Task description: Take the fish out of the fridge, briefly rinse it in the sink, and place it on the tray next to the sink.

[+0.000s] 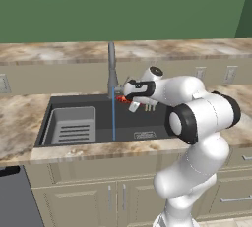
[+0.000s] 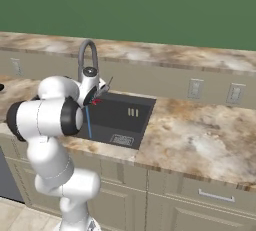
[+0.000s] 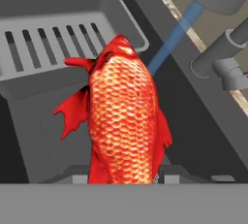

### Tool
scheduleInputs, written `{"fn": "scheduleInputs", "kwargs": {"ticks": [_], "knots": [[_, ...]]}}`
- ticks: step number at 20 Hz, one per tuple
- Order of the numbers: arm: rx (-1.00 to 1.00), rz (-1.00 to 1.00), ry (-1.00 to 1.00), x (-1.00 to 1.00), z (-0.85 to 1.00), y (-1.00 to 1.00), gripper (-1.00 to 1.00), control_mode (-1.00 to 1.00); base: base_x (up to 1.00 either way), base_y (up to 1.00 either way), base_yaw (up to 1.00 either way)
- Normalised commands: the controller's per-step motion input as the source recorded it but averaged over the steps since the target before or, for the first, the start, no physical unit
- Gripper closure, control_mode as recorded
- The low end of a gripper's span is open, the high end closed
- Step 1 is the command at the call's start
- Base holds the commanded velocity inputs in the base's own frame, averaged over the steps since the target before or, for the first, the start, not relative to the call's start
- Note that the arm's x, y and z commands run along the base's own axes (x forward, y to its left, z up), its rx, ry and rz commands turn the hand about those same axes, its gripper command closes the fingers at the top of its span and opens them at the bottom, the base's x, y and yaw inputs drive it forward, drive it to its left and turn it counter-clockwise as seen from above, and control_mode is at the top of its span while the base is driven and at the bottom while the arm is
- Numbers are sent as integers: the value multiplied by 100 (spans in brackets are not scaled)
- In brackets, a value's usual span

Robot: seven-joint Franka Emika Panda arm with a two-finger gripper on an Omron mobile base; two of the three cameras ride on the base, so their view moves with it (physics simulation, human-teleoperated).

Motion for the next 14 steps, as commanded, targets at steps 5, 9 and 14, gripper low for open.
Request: {"fn": "scheduleInputs", "kwargs": {"ticks": [5,9,14], "knots": [[0,0,-3,7,0,2,100,-100,0,0,0],[-1,-2,-9,8,-8,3,100,-100,0,0,0],[-1,0,-5,0,-29,8,100,-100,0,0,0]]}}
